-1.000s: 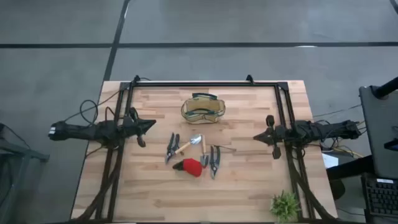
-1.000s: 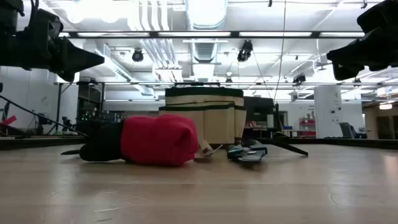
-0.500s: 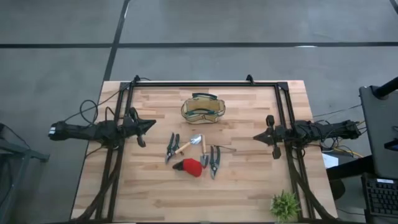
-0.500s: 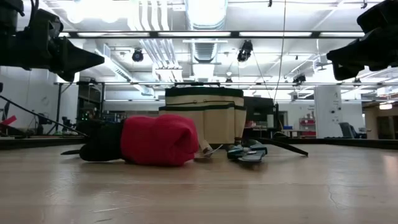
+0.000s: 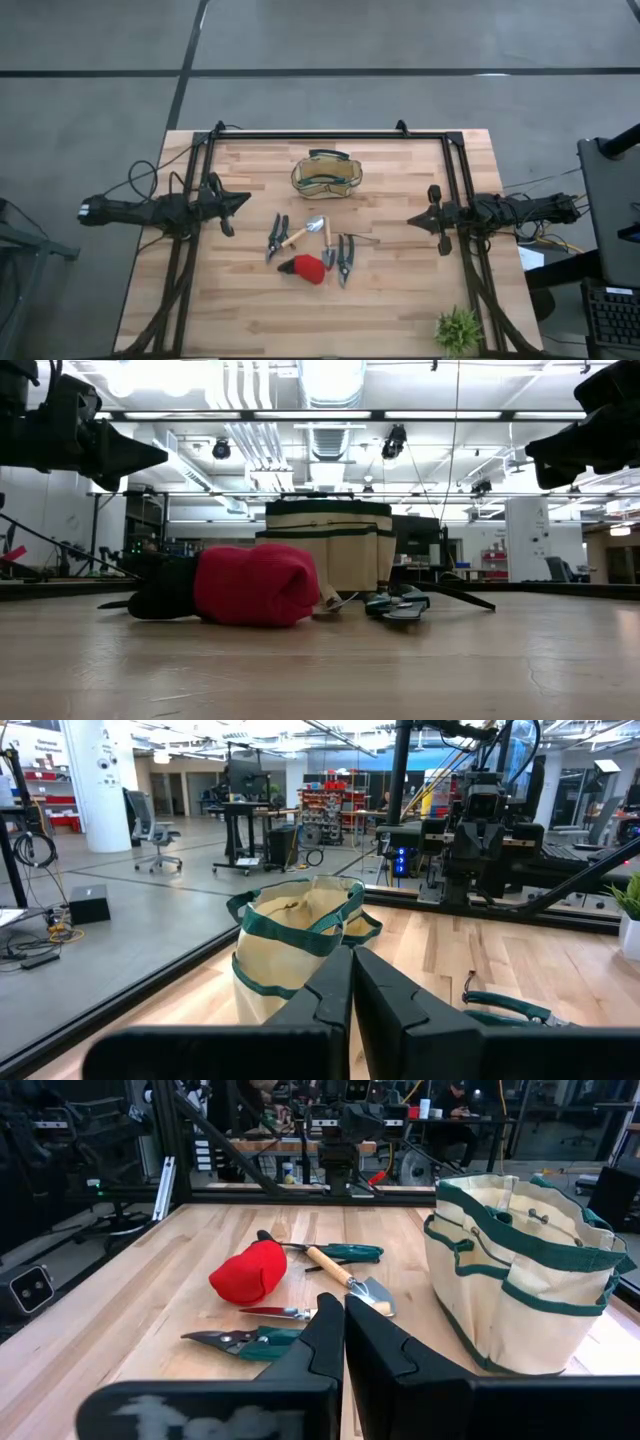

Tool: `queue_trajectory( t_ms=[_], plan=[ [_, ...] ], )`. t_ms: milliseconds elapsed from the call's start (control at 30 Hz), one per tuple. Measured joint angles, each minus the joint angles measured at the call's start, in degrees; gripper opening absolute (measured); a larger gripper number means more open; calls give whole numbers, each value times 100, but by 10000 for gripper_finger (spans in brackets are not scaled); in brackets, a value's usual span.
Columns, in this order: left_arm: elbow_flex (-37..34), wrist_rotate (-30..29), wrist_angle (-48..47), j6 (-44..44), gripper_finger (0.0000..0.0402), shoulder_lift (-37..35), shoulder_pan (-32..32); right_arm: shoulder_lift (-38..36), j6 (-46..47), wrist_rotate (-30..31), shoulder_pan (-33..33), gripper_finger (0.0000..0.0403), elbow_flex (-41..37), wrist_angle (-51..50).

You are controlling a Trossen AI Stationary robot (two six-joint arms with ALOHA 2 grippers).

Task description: Pick & Place Garden tools in Gardening bag

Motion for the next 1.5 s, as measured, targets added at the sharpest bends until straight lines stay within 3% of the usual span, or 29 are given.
queue_trajectory(
  t_ms=[633, 767, 967, 1200, 1500],
  plan=[
    [-1, 0, -1, 1, 18, 1, 1, 0, 128, -2, 0, 8, -2, 184],
    [-1, 0, -1, 1, 17, 0, 0, 0, 938, 0, 0, 8, -74, 1013],
    [-1, 0, -1, 1, 16, 2, 1, 230, 1018, -264, 0, 8, -334, 2693],
    [0, 0, 0, 1, 16, 1, 1, 1276, 1477, -417, 2, 8, -343, 3102],
    [-1, 0, 1, 1, 17, 0, 2, 3600, 1983, -5, 337, 26, 25, 4235]
  ],
)
